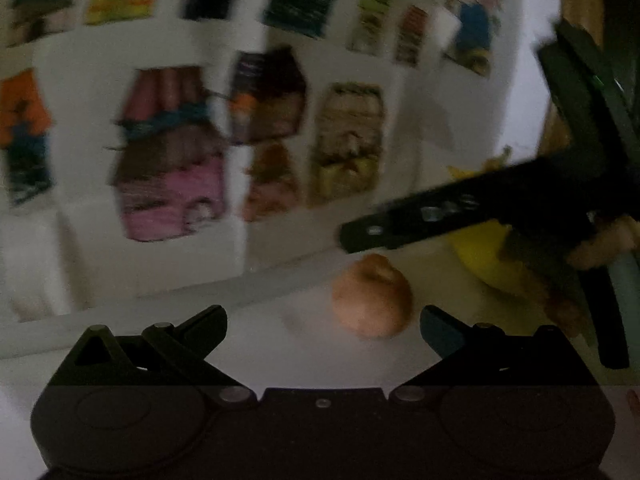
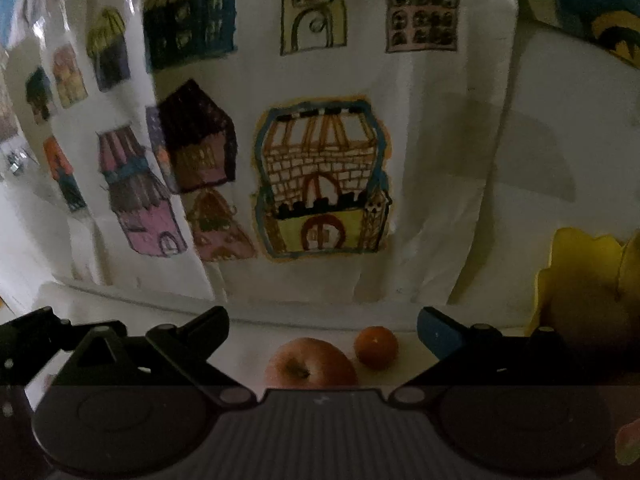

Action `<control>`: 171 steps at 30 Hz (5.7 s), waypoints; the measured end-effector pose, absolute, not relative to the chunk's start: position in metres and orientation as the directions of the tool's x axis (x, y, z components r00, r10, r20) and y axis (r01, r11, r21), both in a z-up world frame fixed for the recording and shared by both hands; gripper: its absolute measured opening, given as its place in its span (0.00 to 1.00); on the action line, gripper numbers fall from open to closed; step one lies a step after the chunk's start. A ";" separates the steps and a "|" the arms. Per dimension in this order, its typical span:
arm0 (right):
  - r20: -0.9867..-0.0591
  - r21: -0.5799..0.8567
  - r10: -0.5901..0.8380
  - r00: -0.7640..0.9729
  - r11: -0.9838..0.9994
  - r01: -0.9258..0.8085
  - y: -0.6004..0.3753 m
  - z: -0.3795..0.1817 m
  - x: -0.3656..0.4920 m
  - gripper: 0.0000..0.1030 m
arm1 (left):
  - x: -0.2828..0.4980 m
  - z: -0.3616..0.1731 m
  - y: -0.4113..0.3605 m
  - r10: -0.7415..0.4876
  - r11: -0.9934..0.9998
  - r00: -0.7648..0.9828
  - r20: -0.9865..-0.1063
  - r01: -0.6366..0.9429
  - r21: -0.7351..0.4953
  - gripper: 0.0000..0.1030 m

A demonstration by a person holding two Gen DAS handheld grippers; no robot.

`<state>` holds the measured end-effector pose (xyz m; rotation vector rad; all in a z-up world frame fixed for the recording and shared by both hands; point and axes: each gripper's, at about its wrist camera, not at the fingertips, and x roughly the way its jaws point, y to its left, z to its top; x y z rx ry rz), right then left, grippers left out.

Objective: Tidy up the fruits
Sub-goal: 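Lower both open tools toward the red apple and cherry tomato, then grasp the red apple with the left tool while the right tool grasps the cherry tomato, then carry the apple and tomato back toward the metal tray with both tools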

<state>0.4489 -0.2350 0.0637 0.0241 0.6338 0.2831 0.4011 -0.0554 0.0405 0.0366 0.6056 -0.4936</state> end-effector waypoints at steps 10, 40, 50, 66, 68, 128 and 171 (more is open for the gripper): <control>-0.658 0.021 0.153 0.737 0.982 -0.185 -0.223 0.061 0.463 0.89 | 0.427 0.021 -0.084 -0.492 0.854 0.666 -0.560 0.493 -0.164 0.99; -0.775 -0.028 0.047 0.630 0.994 -0.108 -0.224 0.064 0.502 0.60 | 0.462 -0.012 -0.110 -0.483 0.869 0.654 -0.582 0.441 -0.225 0.61; -0.812 0.034 0.073 0.579 0.996 -0.078 -0.224 0.035 0.520 0.58 | 0.464 -0.009 -0.092 -0.427 0.901 0.675 -0.602 0.376 -0.217 0.61; -0.778 0.164 0.179 0.602 0.983 -0.081 -0.257 0.005 0.516 0.35 | 0.444 -0.001 -0.094 -0.400 0.912 0.683 -0.611 0.360 -0.195 0.59; -0.778 0.162 0.183 0.601 0.983 -0.089 -0.250 0.004 0.514 0.35 | 0.441 0.002 -0.091 -0.394 0.915 0.684 -0.614 0.354 -0.192 0.59; -0.751 0.150 0.294 0.591 0.948 -0.281 -0.203 -0.037 0.378 0.35 | 0.363 0.028 -0.029 -0.319 0.947 0.663 -0.677 0.244 -0.207 0.64; -0.737 0.137 0.293 0.609 0.947 -0.290 -0.221 -0.034 0.306 0.36 | 0.316 0.031 -0.041 -0.405 0.909 0.571 -0.714 0.333 -0.250 0.67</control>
